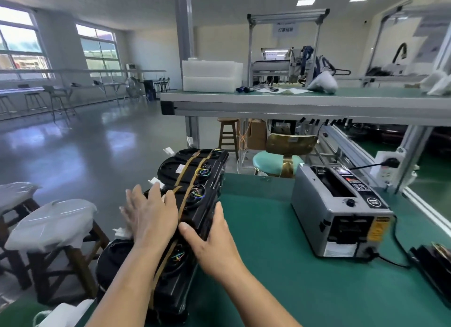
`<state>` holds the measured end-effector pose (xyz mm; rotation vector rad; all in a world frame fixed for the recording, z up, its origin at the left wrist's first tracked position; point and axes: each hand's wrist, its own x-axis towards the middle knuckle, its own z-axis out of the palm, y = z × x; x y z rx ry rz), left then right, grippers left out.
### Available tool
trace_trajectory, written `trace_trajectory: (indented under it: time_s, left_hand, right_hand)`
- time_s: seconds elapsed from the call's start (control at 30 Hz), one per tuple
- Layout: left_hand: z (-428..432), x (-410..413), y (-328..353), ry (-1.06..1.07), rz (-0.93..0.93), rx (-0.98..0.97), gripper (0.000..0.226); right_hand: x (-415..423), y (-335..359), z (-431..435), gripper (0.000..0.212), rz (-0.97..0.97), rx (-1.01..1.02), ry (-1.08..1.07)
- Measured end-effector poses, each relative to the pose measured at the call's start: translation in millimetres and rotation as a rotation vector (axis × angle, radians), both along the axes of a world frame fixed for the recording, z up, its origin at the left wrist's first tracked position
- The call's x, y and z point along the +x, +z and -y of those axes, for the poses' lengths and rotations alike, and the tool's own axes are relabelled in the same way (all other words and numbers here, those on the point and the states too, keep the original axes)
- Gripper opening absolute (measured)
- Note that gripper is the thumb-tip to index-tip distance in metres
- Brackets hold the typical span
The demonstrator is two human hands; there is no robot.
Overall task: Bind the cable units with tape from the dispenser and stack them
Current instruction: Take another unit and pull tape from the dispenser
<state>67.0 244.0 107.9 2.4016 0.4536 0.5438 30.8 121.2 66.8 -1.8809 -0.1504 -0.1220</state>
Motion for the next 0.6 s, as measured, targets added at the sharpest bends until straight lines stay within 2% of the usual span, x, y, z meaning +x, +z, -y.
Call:
trace_trajectory:
  time_s: [0.13, 0.3, 0.43, 0.5, 0.6]
  left_hand:
    - [16, -10, 17, -0.041, 0.050, 0.029, 0.051]
    - [51, -19, 31, -0.143, 0.117, 0.097, 0.046]
    - [88, -24, 28, -0.235, 0.161, 0.154, 0.054]
    - [106, -25, 22, -0.263, 0.160, 0.202, 0.046]
    - [130, -27, 10, -0.318, 0.187, 0.250, 0.046]
  right_hand:
    - [-3, 1, 30, 0.090, -0.001, 0.059, -0.096]
    - [-11, -10, 86, 0.064, -0.002, 0.185, -0.292]
    - [-19, -23, 131, 0.041, -0.003, 0.245, -0.459]
    - [-23, -29, 149, 0.036, -0.003, 0.266, -0.514]
    - [-31, -37, 176, 0.029, 0.010, 0.290, -0.577]
